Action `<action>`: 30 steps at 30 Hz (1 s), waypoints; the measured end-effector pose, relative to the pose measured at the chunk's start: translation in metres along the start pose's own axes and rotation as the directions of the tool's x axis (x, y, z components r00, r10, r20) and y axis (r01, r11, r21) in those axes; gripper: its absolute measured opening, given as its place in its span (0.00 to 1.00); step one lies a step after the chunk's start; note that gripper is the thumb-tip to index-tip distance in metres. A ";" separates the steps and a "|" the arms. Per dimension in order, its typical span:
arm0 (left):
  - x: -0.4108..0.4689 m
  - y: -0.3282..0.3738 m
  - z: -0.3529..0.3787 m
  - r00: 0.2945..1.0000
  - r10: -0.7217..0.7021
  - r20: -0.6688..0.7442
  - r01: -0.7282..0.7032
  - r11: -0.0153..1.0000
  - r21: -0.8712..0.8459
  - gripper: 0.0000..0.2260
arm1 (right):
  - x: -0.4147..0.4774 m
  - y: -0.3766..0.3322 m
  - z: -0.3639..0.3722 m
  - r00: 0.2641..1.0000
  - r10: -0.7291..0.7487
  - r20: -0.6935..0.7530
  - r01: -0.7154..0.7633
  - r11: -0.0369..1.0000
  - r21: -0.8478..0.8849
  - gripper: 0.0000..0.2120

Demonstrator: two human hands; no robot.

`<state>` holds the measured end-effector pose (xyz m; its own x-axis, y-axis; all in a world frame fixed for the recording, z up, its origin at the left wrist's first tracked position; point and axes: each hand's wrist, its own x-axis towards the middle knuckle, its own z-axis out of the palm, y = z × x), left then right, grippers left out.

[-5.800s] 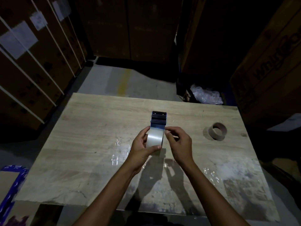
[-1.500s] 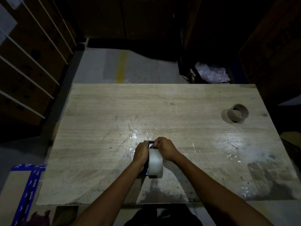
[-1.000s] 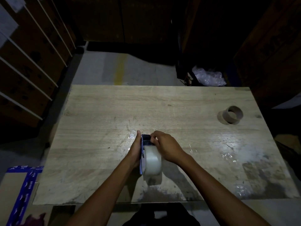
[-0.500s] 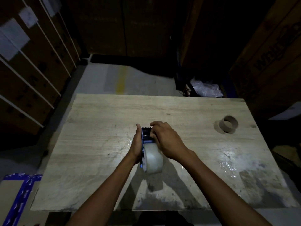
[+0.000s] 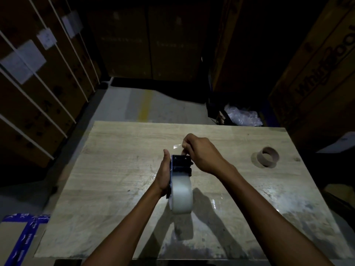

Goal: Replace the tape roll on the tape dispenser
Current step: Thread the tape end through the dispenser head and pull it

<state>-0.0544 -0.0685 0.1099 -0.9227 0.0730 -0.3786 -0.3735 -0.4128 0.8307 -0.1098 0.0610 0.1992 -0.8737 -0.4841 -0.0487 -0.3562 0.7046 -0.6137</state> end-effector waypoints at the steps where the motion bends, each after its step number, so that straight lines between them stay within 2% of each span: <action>1: 0.000 0.002 0.002 1.000 0.000 0.007 0.001 1.000 -0.004 0.38 | 0.002 -0.001 -0.004 1.000 0.010 0.002 -0.010 1.000 0.028 0.07; 12: 0.003 0.023 0.016 0.997 0.054 0.051 -0.053 0.998 -0.018 0.40 | 0.013 -0.011 -0.035 0.998 0.015 0.065 -0.022 0.994 0.106 0.07; 19: 0.008 0.033 0.030 0.991 0.071 0.109 -0.072 0.997 -0.001 0.45 | 0.019 -0.010 -0.059 0.994 -0.009 0.111 -0.007 0.989 0.149 0.08; 21: 0.009 0.036 0.034 0.987 0.095 0.132 -0.098 0.995 0.019 0.49 | 0.020 -0.009 -0.065 0.994 -0.008 0.113 -0.010 0.987 0.159 0.08; 26: 0.011 0.039 0.044 0.979 0.156 0.129 -0.164 0.985 0.053 0.52 | 0.026 0.001 -0.073 0.995 -0.044 0.085 0.039 0.997 0.067 0.09; 30: 0.011 0.042 0.054 0.977 0.181 0.113 -0.188 0.981 0.054 0.53 | 0.029 0.010 -0.083 0.977 -0.002 0.215 -0.057 0.962 0.266 0.07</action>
<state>-0.0854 -0.0360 0.1632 -0.9798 0.0988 -0.1737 -0.1982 -0.3692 0.9080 -0.1663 0.0973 0.2574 -0.7815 -0.5854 -0.2157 -0.2048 0.5672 -0.7977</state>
